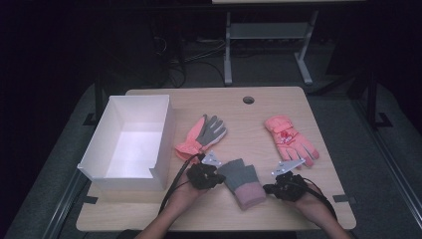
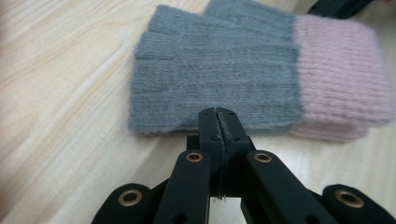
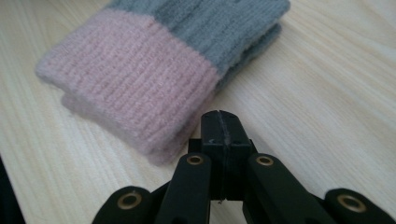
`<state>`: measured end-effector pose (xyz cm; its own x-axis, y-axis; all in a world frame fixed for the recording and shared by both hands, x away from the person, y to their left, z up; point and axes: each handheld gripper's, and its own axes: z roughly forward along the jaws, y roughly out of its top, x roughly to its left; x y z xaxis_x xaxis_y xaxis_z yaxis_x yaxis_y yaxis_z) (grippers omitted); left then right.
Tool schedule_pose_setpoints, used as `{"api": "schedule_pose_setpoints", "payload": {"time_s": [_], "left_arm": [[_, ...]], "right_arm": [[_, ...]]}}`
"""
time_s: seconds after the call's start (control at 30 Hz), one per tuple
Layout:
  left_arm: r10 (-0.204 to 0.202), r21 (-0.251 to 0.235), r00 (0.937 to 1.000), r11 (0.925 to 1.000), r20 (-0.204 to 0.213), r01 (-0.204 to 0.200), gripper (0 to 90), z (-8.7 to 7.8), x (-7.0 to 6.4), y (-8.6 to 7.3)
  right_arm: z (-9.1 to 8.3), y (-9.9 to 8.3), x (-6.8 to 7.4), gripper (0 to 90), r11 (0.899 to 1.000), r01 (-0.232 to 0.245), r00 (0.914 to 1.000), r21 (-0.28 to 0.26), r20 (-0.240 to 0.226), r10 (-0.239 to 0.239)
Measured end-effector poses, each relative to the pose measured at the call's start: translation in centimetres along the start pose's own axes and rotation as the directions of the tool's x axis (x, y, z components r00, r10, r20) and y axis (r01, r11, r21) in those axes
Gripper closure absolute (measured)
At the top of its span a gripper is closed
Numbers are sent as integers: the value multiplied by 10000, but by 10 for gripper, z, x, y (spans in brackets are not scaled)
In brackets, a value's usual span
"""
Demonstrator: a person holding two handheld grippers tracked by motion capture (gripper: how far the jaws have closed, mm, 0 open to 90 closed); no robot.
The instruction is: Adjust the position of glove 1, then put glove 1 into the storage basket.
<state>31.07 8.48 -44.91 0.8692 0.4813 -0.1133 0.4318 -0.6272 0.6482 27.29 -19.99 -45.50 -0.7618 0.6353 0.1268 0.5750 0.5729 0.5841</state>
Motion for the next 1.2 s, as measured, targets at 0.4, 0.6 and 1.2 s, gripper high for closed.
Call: {"api": "schedule_pose_setpoints", "payload": {"time_s": [0.4, 0.6, 1.2], "left_arm": [[42, 36, 10000, 10000, -82, -42, 895, 15, 8, 13], [9, 50, 10000, 10000, -99, -9, 895, 20, 13, 20], [118, -151, 9998, 9998, 187, -115, 896, 30, 24, 39]], "right_arm": [[2, 1, 5, 898, 10000, 0, 9994, 96, -341, 3], [6, 4, 13, 898, 9998, 170, 9978, 120, -645, -162], [35, 31, 56, 899, 9961, 877, 9825, -73, -1644, -877]]}}
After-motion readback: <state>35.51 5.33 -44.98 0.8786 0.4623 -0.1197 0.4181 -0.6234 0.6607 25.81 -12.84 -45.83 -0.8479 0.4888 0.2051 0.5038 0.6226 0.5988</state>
